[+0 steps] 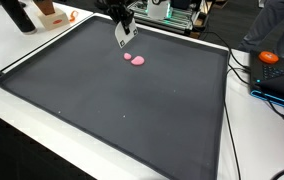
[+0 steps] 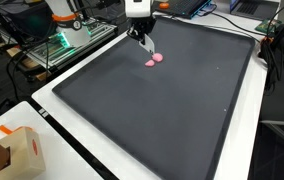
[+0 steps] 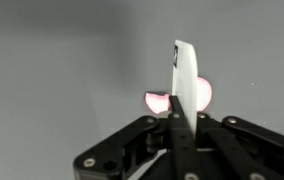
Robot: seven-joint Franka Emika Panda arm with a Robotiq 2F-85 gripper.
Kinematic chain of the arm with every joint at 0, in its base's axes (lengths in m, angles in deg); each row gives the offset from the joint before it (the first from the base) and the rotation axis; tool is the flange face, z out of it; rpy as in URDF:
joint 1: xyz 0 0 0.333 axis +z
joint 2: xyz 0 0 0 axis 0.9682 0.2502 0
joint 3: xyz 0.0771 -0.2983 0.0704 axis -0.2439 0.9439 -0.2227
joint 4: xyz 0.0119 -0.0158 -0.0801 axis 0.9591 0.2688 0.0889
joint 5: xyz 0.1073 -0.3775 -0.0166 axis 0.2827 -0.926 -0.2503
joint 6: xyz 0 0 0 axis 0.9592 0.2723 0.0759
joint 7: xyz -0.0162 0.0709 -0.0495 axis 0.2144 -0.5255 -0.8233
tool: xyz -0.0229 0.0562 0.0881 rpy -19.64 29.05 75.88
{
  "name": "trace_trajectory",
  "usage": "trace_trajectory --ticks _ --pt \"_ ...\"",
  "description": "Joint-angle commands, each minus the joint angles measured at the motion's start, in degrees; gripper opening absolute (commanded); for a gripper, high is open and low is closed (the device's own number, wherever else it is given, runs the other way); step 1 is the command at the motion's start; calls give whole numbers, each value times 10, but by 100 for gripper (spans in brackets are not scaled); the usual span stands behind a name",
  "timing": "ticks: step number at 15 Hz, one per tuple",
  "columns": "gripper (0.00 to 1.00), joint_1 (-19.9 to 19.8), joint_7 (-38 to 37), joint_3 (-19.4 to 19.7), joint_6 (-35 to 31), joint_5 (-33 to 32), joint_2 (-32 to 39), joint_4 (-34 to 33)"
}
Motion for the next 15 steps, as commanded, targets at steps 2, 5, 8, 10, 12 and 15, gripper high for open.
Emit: trace_trajectory --ticks 2,5,8,10,12,15 --pt "1 17 -43 -11 1 -49 -55 29" --pt "1 27 -72 -22 5 -89 -86 34" --pt "1 36 -98 -38 23 -122 -114 27" --pt "1 42 -98 -48 45 -142 -130 16" --pt "1 46 -95 -58 67 -159 -144 5" --pt "1 53 -90 -72 103 -185 -161 -12"
